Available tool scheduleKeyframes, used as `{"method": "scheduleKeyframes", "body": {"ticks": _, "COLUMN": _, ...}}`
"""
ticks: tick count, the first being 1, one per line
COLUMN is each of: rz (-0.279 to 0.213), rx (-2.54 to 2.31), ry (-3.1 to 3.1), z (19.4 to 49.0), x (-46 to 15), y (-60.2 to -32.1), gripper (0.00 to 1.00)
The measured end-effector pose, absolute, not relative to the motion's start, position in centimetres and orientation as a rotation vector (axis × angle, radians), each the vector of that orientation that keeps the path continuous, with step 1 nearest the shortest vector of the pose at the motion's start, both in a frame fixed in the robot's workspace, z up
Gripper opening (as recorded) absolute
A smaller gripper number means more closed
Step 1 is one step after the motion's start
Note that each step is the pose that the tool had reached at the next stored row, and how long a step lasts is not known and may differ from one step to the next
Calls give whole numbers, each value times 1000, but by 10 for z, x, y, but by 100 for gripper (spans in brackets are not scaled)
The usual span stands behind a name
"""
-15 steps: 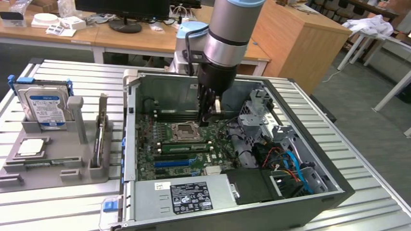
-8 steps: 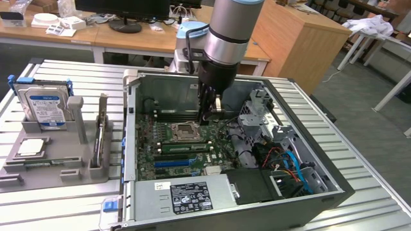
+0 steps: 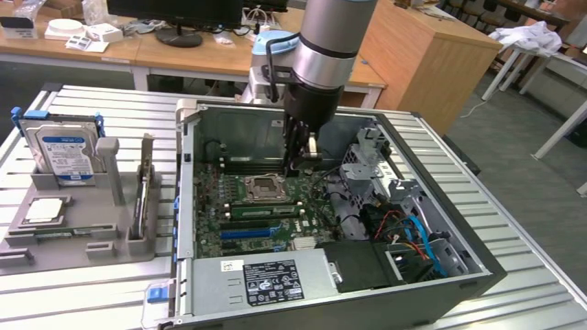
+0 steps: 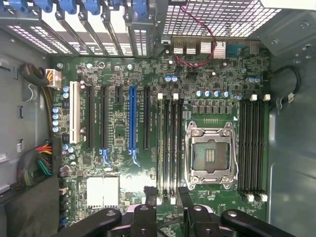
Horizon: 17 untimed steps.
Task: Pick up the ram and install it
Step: 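Insert the ram into the slot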
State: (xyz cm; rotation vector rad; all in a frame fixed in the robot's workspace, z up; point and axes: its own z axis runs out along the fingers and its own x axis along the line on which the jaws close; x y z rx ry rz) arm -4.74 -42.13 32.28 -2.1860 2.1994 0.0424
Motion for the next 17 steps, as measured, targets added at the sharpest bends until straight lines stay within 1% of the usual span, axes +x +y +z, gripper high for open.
{"method": "scheduleKeyframes", "body": {"ticks": 17, "rz": 42, "rx": -2186, "ry": 2199, "z": 333, "x": -47, "y": -421, "gripper": 31}}
